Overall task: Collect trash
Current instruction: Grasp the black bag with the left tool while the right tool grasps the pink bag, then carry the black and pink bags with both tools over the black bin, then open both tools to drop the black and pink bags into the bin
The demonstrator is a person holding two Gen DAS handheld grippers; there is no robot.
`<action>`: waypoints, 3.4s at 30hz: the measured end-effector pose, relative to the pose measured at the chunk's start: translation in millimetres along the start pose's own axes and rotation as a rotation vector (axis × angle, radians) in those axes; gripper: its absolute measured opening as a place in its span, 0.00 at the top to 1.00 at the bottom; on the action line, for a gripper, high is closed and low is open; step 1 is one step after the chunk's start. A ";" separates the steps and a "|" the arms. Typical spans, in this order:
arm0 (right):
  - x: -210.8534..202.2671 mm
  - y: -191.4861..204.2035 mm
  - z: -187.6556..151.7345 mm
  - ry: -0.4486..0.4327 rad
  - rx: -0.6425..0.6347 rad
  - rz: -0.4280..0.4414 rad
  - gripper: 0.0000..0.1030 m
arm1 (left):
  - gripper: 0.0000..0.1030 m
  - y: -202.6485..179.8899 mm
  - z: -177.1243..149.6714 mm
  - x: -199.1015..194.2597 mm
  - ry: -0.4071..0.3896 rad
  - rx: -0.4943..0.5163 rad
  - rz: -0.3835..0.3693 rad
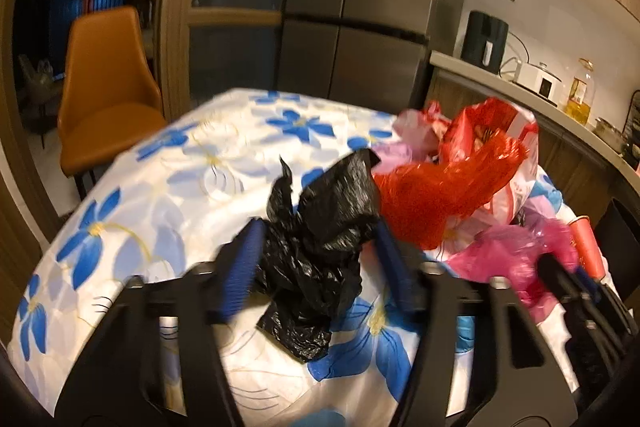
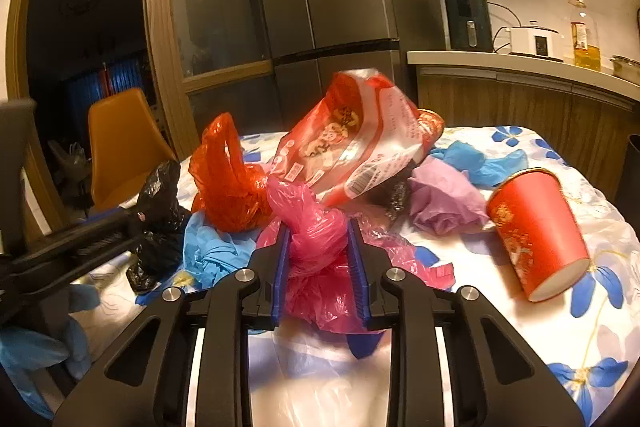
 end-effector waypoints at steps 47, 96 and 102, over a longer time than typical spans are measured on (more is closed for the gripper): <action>-241.7 -240.7 82.5 -0.452 0.178 -0.486 0.76 | 0.98 -349.0 35.1 -143.4 -0.208 0.256 -0.608; -201.6 -414.2 100.2 -0.432 0.326 -0.569 0.69 | 0.95 -589.0 -25.8 -38.0 -0.060 0.411 -0.809; -200.8 -421.5 99.0 -0.429 0.338 -0.571 0.54 | 0.60 -590.0 -29.4 -32.4 -0.046 0.404 -0.800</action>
Point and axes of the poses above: each gripper's, at about its wrist camera, not at the fingertips, and x roughly the way its jaws point, y to its left, z to its top, the point moved 8 cm from there along x, roughly the way its jaws point, and after that the axes turned 1 degree about -y, right-handed, at the moved point
